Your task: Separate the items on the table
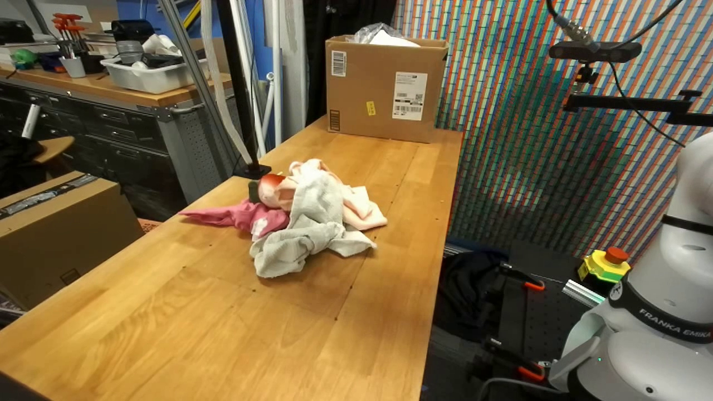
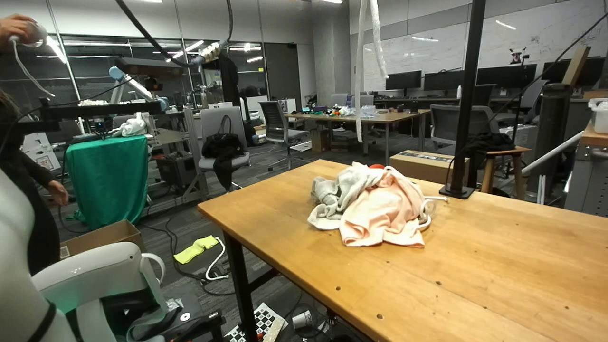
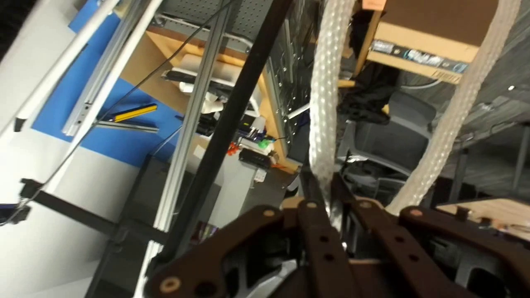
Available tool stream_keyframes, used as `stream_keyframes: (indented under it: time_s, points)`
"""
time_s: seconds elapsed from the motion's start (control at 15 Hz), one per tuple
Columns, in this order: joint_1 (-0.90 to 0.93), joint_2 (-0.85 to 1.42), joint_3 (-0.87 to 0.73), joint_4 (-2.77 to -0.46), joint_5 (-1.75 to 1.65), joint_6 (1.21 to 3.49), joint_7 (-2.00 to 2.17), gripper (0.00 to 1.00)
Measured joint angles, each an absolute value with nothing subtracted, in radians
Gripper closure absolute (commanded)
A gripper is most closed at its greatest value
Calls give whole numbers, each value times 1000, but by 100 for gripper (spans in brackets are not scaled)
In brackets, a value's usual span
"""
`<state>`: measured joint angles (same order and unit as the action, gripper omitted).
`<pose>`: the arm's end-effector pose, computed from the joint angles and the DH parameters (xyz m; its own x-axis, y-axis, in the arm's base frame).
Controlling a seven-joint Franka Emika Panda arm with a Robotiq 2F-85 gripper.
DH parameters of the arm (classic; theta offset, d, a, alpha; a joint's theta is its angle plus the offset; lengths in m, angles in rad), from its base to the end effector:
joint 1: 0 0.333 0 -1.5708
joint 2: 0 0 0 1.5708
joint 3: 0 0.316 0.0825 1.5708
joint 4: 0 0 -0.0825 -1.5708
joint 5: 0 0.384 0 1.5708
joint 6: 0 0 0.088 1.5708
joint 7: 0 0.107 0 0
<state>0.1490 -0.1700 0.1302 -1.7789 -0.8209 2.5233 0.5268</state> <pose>0.5282 0.1667 0.7265 0.4615 0.3299 0.8235 -0.0255 -0.9230 0.3840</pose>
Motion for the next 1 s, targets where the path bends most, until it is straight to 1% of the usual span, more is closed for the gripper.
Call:
stream_keyframes:
  time_s: [0.47, 0.73, 1.0]
  points:
    - [50, -214, 145, -1624, -821, 2408, 676, 95]
    - [-6, -214, 129, -1602, -820, 2372, 726, 95]
    - [-52, -213, 81, -1607, -800, 2340, 743, 95]
